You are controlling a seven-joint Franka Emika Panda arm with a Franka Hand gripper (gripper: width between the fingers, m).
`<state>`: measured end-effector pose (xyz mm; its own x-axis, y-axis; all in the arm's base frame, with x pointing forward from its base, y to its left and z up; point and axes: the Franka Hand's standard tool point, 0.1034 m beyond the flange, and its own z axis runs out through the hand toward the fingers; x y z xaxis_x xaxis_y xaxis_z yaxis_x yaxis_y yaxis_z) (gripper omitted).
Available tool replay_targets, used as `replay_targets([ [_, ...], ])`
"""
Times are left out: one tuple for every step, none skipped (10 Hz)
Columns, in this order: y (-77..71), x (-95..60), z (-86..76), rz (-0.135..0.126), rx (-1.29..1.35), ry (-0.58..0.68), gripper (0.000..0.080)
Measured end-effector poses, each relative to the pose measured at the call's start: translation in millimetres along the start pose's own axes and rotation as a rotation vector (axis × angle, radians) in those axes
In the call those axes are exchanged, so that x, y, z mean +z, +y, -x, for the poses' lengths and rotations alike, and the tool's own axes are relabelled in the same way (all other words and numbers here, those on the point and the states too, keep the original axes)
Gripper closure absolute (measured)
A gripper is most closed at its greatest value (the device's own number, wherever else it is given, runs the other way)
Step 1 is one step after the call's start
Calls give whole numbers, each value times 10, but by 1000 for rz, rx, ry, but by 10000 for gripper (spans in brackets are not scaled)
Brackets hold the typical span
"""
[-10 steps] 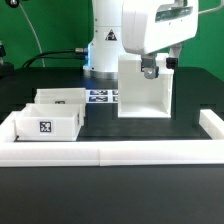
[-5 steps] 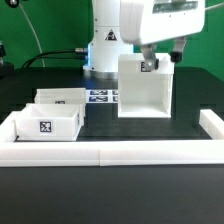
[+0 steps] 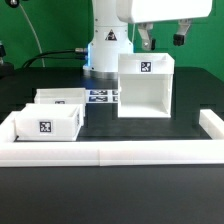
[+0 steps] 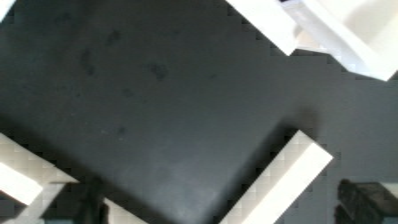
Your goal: Assemble drawer
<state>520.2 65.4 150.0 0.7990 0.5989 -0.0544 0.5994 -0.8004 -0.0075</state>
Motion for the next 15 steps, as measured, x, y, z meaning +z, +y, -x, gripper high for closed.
replay_targets([
  [0,-1,0,0,0,0,150],
  [-1,3,2,0,0,-1,150],
  [4,9,21,-6,38,0,150],
  [3,12,87,-14,119,-1,150],
  [-104,10,197,-7,231,-2,150],
  [-287,36,321,-12,328,-18,150],
  [-385,64,383,-21,394,-39,150],
  [-434,85,405,-25,446,-45,150],
  [-499,127,453,-29,472,-51,150],
  [-523,162,481,-39,484,-46,150],
  [-514,153,469,-38,484,-44,150],
  [-514,155,468,-38,484,-44,150],
  [-514,156,469,-38,484,-45,150],
  [-520,164,476,-39,486,-46,150],
  [-590,219,516,-54,574,-35,150],
])
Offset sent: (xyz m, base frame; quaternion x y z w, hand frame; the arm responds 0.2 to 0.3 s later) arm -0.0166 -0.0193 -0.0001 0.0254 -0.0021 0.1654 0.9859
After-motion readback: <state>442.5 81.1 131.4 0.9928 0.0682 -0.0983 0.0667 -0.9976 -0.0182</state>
